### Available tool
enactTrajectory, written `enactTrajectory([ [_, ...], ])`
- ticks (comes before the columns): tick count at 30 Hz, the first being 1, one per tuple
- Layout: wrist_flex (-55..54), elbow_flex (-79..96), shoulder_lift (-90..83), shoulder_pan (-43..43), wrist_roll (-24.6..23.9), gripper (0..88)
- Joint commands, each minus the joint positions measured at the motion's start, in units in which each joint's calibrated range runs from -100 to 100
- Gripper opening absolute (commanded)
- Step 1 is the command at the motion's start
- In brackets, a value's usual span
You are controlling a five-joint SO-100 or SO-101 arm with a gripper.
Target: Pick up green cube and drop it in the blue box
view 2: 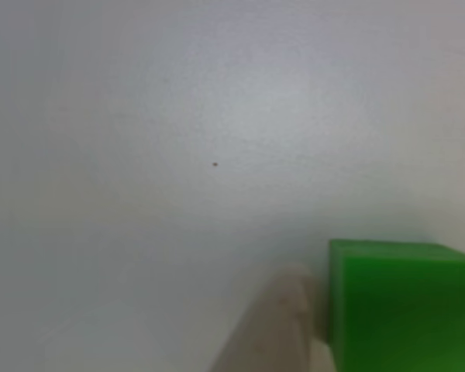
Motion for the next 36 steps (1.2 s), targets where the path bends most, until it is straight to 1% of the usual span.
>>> enactTrajectory([
  [1, -0.19, -2.96, 0.62, -0.25, 0.0, 32.8],
  [36, -0.27, -2.96, 1.79, -0.25, 0.49, 32.5],
])
